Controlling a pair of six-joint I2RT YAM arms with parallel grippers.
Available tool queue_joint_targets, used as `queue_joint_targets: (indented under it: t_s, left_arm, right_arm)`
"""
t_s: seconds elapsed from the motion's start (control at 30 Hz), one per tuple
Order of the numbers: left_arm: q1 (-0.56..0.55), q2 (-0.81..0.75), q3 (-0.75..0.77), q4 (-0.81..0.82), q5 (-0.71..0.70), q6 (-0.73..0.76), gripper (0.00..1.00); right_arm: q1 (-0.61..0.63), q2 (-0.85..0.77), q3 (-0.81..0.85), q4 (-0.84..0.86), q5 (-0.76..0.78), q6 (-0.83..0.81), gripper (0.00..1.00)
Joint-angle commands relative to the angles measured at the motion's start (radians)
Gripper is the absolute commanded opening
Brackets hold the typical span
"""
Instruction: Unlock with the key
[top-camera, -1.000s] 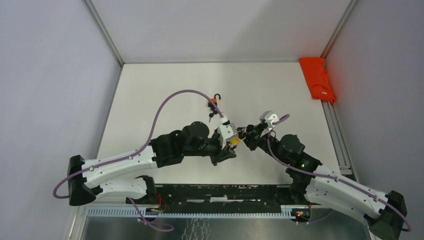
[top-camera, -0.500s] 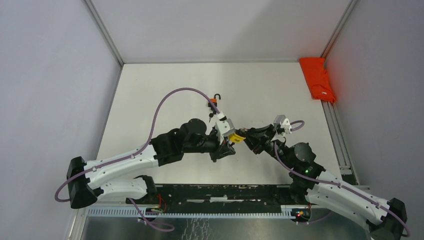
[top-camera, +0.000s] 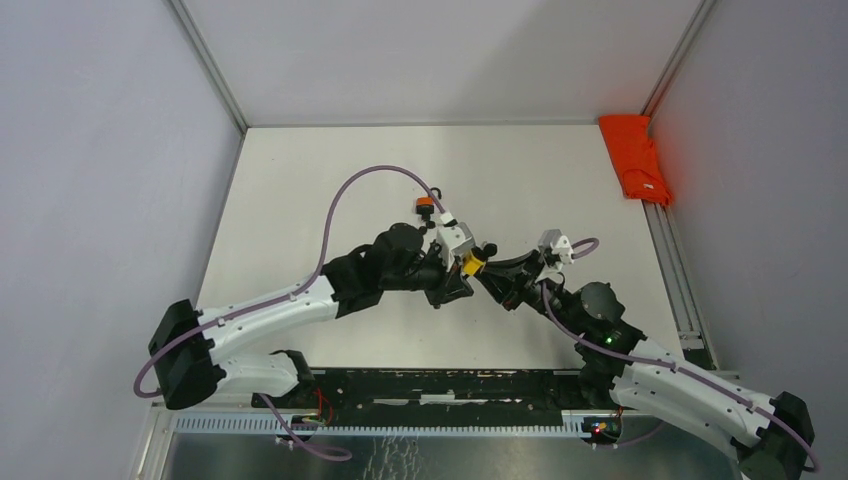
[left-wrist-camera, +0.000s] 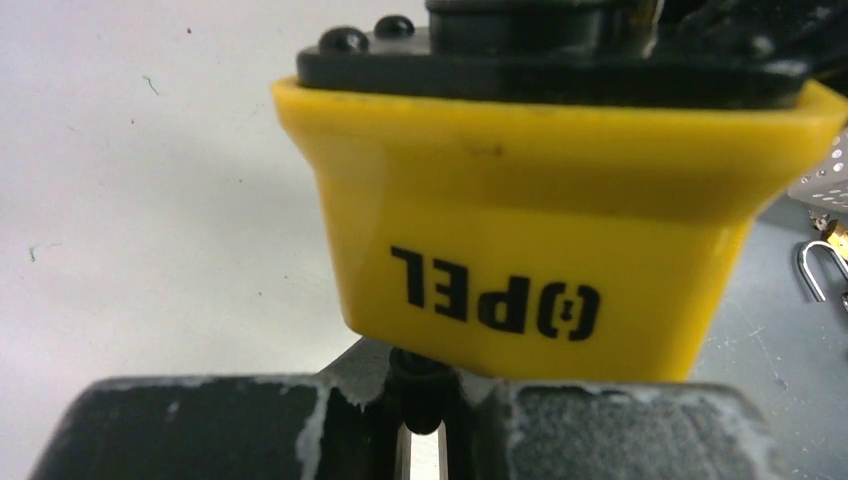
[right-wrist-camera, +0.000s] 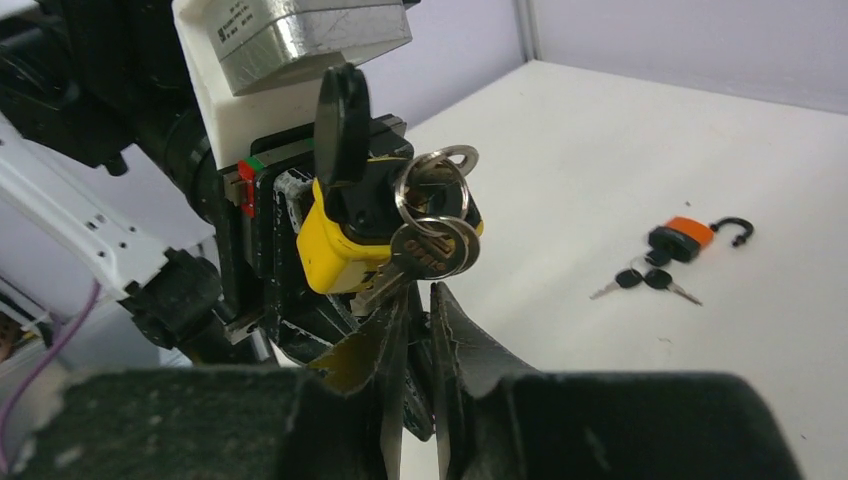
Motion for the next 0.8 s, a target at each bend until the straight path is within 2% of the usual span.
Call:
queue_joint_targets:
  t_s: [0.0, 0.23, 0.47, 0.77]
  left_arm:
    - [-0.008, 0.064, 0.006, 0.121, 0.080, -0.036, 0.04]
    - [-0.007, 0.166, -0.021, 0.203, 0.141, -0.072, 0.04]
    - [-0.006, 0.364, -0.035, 0.294, 0.214, -0.117, 0.04]
    - [-0.006, 0.597, -0.107, 0.544, 0.348, -0.237, 0.04]
  right_arm:
    - [0.008, 0.015, 0.022, 0.039, -0.021, -0.003, 0.18]
    - [0.008, 0.013, 0.042, -0.045, 0.037, -0.068, 0.18]
    - [-0.001, 0.074, 0.020, -0.110, 0.087, -0.096, 0.17]
    - [-0.047, 0.142, -0.101, -0.093, 0.120, -0.092, 0.16]
